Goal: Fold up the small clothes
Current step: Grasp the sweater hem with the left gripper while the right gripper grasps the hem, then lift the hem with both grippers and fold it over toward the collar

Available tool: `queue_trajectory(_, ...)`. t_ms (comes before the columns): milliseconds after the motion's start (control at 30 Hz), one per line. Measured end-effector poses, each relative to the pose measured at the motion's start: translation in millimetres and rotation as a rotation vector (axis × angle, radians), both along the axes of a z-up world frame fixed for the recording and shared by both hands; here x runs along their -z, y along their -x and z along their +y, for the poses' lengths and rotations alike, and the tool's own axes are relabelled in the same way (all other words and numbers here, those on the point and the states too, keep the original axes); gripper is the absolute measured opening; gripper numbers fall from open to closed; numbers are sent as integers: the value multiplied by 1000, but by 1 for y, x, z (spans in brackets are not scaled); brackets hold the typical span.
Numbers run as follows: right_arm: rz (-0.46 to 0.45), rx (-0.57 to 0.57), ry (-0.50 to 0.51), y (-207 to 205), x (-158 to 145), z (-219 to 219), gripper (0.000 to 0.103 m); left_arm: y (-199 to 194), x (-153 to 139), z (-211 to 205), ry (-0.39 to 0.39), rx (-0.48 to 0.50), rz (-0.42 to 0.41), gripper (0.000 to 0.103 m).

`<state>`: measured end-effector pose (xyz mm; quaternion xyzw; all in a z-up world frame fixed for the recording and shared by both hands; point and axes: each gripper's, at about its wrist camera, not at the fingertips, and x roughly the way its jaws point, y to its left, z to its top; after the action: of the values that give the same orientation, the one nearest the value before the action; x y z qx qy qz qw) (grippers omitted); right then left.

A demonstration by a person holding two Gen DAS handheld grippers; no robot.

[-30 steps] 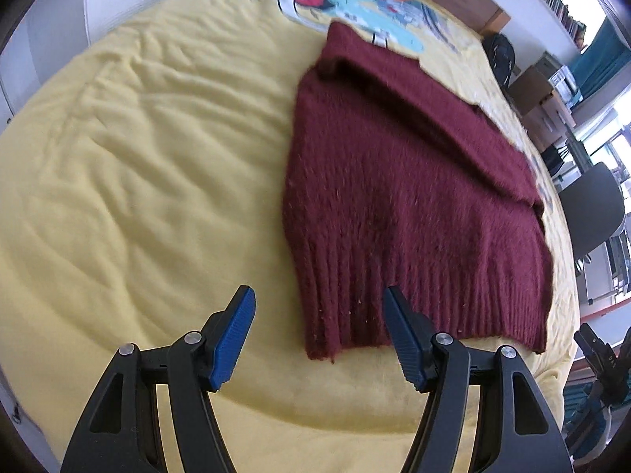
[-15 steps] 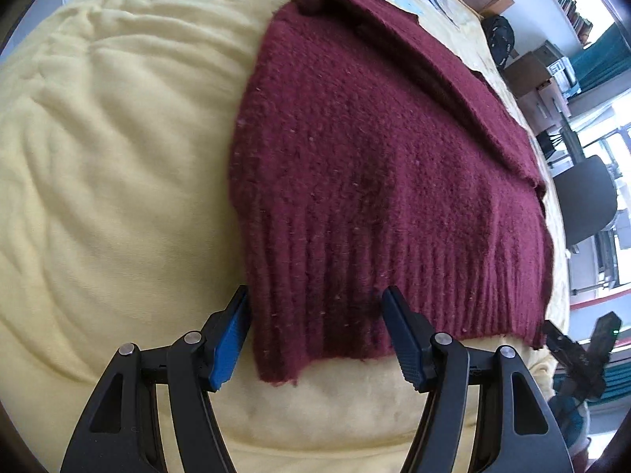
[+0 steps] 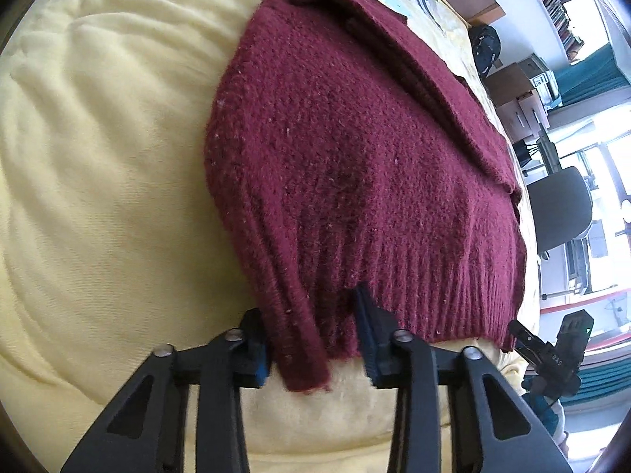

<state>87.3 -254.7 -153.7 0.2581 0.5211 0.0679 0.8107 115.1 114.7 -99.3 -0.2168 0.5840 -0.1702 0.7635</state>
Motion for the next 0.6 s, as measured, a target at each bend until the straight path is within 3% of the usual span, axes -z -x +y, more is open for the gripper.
queue_trajectory(133,11,13,-25,-1,1,-3,41,2,-2,3,3,-6,-3,17)
queue_trajectory(233,13,5,-45,-2,1,-4,19,1,-2,5,15,-12,-5,12)
queue_trajectory(333,4,-2,-57,-5,-1,-5,14,3,-5,3,21,-7,-16,10)
queue_trajectory(600,-87,-3,-84,-10,-38,-16,11,-3,-30,4,63,1,-76,10)
